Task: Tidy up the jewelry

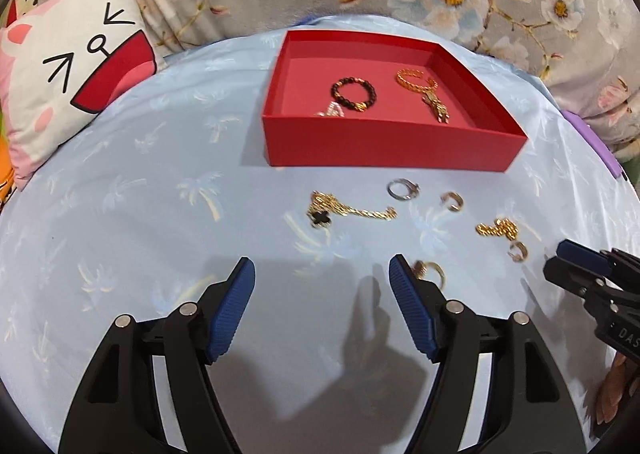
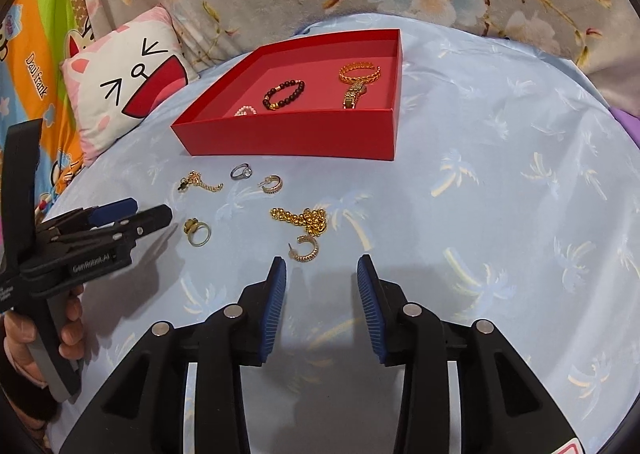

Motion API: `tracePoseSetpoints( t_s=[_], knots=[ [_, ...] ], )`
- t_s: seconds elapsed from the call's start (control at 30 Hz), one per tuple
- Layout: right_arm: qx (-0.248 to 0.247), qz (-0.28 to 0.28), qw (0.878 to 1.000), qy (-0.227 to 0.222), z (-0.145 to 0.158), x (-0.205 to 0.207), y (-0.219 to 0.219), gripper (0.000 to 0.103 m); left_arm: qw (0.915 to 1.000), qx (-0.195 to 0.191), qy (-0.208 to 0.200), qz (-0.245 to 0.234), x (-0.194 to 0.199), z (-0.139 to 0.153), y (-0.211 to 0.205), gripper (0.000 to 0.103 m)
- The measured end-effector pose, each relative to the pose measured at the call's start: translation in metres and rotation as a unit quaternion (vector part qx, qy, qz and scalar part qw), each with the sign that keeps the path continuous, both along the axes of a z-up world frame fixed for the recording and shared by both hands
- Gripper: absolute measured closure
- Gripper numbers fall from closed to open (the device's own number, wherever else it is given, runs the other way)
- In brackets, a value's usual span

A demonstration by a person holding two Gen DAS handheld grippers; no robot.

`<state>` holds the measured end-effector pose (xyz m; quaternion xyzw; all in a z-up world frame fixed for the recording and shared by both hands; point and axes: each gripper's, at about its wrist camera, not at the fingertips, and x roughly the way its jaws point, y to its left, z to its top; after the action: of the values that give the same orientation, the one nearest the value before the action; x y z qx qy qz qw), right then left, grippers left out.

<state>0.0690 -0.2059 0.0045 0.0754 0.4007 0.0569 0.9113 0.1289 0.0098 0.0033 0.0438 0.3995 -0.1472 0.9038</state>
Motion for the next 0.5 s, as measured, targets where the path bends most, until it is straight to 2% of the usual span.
tracePoseSetpoints(
  t_s=[0.3,0.5],
  knots=[
    [0.006,0.001,1.0,0.001,-0.003,0.001,-0.001,0.066,0.9991,-0.012,0.015,-0.039,-0.008,-0.004,-0.022,0.035],
    [0.014,0.0,1.0,0.005,-0.004,0.002,-0.003,0.066,0.9986,0.001,0.021,-0.048,-0.005,-0.006,-0.038,0.047]
  ],
)
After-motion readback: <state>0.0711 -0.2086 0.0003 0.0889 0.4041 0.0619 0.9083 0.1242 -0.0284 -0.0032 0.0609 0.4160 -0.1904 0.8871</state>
